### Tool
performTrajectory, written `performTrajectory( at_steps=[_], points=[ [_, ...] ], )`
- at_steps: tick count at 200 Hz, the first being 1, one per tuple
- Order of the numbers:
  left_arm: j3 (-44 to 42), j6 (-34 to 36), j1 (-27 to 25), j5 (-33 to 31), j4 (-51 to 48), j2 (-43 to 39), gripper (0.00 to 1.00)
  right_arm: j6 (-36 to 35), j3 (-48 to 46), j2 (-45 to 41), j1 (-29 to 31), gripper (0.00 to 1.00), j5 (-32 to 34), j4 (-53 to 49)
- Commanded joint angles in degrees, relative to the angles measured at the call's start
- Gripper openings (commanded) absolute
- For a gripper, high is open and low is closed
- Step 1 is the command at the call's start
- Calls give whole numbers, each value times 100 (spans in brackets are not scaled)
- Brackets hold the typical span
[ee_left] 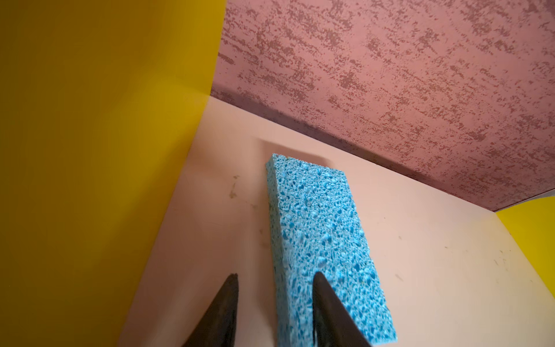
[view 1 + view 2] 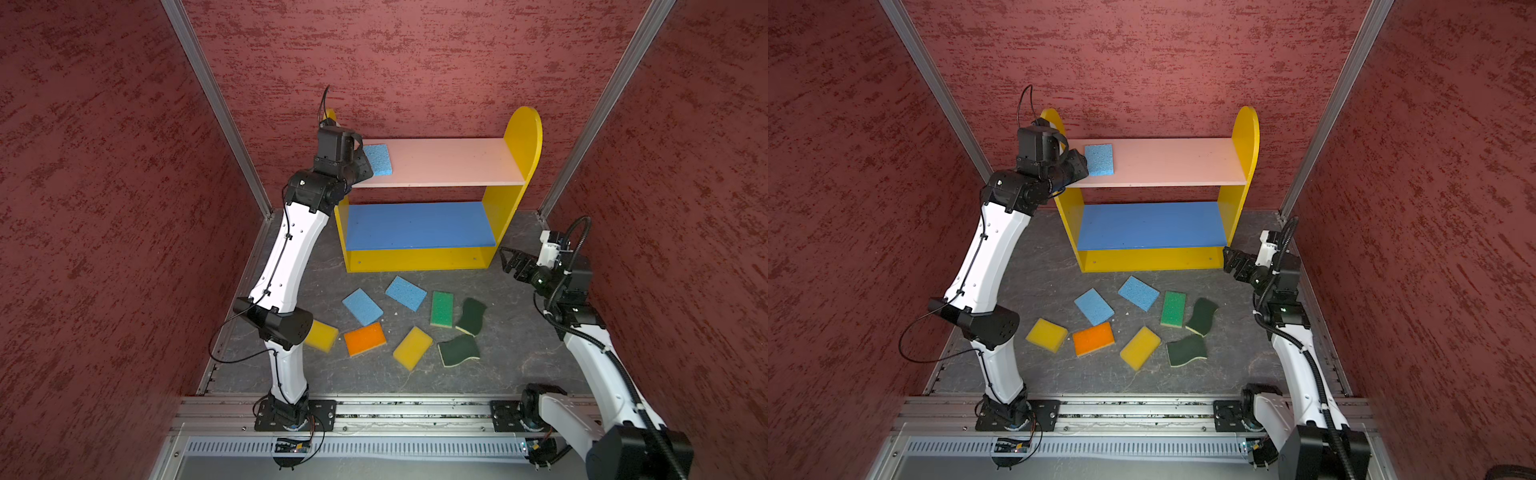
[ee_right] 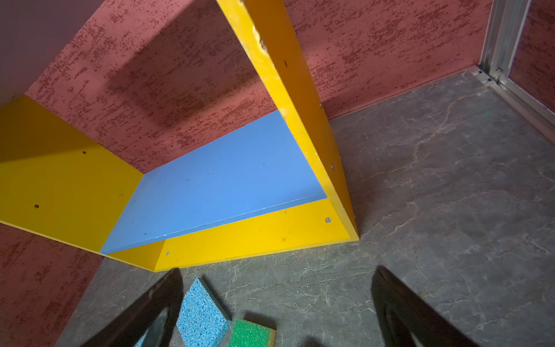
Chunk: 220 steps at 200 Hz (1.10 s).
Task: Place and organize the cleaning sponges onto the shelf
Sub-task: 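Open the left gripper and release the sponge flat on the pink shelf, then raise the left gripper and draw it back from the shelf toward the table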
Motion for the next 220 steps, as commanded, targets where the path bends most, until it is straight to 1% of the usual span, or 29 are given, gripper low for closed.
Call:
performTrajectory(
  at_steps=[1, 41, 78, 96, 148, 164, 181, 190, 198, 220],
  points=[
    [-66, -11, -30, -39, 32, -254, 47, 24, 88, -95, 28, 98, -77, 83],
    [-396, -51, -73, 373, 210, -565, 51, 24, 89, -119, 23, 98, -101, 83],
    [-696, 100, -230, 385, 45, -866, 55, 77, 19, -154, 22, 99, -211, 129],
    [-933, 207, -354, 290, -4, -1069, 57, 169, -40, -187, 20, 99, -266, 191],
    [-1651, 308, -575, 229, -45, -1562, 58, 386, -107, -316, 26, 99, -404, 245],
    [-2090, 328, -681, 227, -9, -1797, 59, 582, -194, -422, 17, 99, -292, 286],
    [-2787, 290, -755, 175, 115, -2115, 60, 952, -309, -522, 16, 99, 1, 277],
    [-3164, 249, -767, 172, 166, -2290, 60, 1059, -326, -549, 19, 99, 39, 227],
    [-3479, 182, -768, 145, 182, -2439, 60, 1107, -329, -568, 18, 99, -17, 199],
    [-4330, -1, -767, 71, 278, -2849, 60, 1083, -343, -545, 23, 99, -505, 197]
  ],
)
